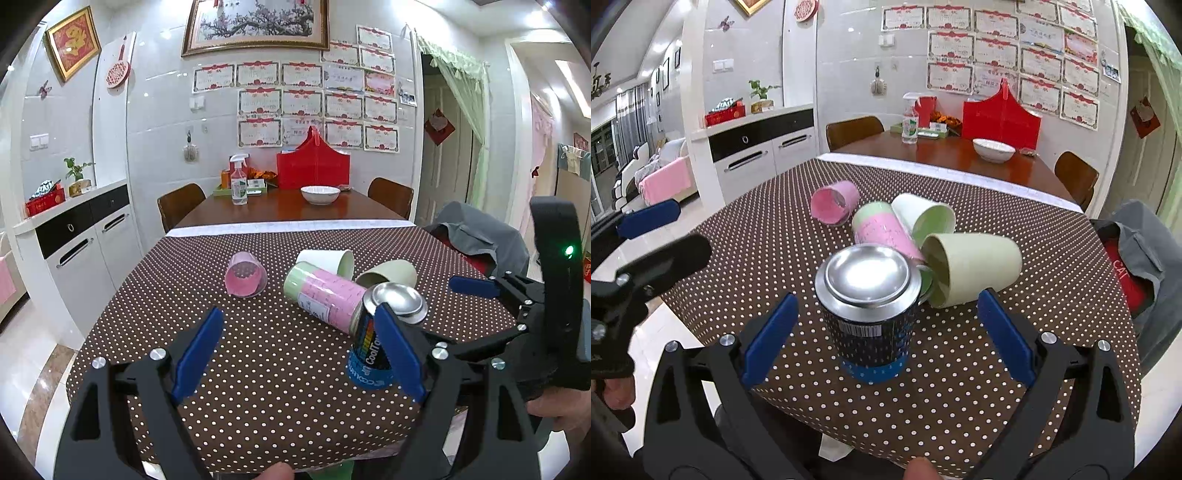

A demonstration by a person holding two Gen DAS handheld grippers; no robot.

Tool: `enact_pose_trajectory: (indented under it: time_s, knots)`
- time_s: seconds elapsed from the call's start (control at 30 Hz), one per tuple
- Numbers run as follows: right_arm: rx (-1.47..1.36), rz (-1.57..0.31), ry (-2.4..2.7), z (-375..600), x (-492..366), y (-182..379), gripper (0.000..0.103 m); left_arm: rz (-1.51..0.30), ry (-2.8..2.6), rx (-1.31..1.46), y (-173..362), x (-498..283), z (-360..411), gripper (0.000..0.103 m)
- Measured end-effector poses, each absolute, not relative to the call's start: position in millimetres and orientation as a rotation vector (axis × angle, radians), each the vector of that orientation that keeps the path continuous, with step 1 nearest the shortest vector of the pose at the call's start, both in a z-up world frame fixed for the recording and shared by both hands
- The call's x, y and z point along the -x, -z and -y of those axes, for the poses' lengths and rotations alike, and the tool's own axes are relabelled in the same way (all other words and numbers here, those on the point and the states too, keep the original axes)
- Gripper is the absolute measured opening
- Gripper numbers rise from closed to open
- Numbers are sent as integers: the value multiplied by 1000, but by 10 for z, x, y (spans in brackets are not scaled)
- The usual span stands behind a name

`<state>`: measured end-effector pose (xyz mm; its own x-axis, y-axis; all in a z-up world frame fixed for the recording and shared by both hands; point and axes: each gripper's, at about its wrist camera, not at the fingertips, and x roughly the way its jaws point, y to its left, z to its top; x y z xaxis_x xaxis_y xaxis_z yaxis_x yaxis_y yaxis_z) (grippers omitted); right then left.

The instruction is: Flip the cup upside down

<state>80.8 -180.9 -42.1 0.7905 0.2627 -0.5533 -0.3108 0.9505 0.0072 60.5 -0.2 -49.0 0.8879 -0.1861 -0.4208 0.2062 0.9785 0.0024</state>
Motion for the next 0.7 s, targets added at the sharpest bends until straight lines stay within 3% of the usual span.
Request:
enact_pose_trajectory:
  time_s: [0.43,0.53,0.7]
  knots:
    - [-34,-479,-226,2074,-522,-22,97,-364,177,-69,191,-364,33,87]
    - [-64,-445,-192,2163,-433,-127,97,-346,173,-66,127,-297,30,95]
    - [-102,-394,-154,2257,-264,-302,97,-318,173,-63,10,-182,37,95]
